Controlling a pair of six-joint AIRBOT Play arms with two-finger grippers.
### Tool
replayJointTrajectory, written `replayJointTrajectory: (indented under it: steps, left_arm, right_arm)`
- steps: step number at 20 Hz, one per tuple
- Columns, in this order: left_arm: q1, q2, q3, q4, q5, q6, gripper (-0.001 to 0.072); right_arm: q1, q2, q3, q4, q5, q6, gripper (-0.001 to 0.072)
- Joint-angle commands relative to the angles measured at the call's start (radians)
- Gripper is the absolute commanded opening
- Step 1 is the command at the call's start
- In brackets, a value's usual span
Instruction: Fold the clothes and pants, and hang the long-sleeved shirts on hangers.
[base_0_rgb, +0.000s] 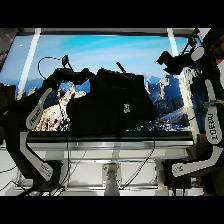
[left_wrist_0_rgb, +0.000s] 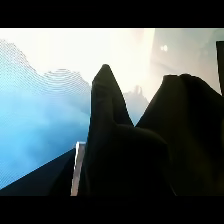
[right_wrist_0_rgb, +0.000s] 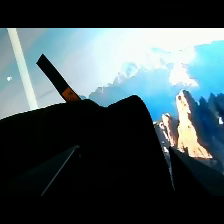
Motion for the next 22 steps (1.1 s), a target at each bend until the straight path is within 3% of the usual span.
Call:
replayJointTrajectory:
  steps: [1,11,12,13,14,15,16,19,22]
  left_arm:
    - [0.0,-0.009,0.009,0.042,0.0,0.014,0.0485]
    - [-0.029,-0.02,0.01,0.035,-0.019,0.014,0.0472]
    - [-0.034,-0.02,0.01,0.036,-0.019,0.014,0.042]
    - [-0.035,-0.02,0.01,0.036,-0.019,0.014,0.0316]
    - [-0.035,-0.019,0.01,0.035,-0.019,0.014,0.0163]
    - [-0.035,-0.019,0.01,0.035,-0.019,0.014,0.002]
    - [-0.031,-0.016,0.01,0.036,-0.018,0.014,0.0011]
    - [0.004,0.031,0.01,0.045,-0.002,0.042,0.0007]
    - [0.03,0.15,0.01,0.149,0.001,0.078,0.0006]
  right_arm:
    - [0.001,0.0,0.001,0.0,-0.003,0.0,0.0617]
    - [0.001,0.0,0.0,0.0,-0.003,0.0,0.0616]
    - [0.001,0.0,0.001,0.0,-0.003,0.0,0.0615]
    - [0.001,0.0,0.001,-0.001,-0.004,-0.001,0.0604]
    - [0.001,0.0,0.0,-0.003,-0.004,-0.003,0.0531]
    - [0.001,0.0,0.0,-0.009,-0.001,-0.005,0.0406]
    - [0.001,-0.002,0.0,-0.007,0.002,-0.004,0.0318]
    - [0.0,-0.042,0.0,0.004,0.085,-0.014,0.031]
    - [0.0,-0.141,0.0,0.182,0.185,-0.189,0.0308]
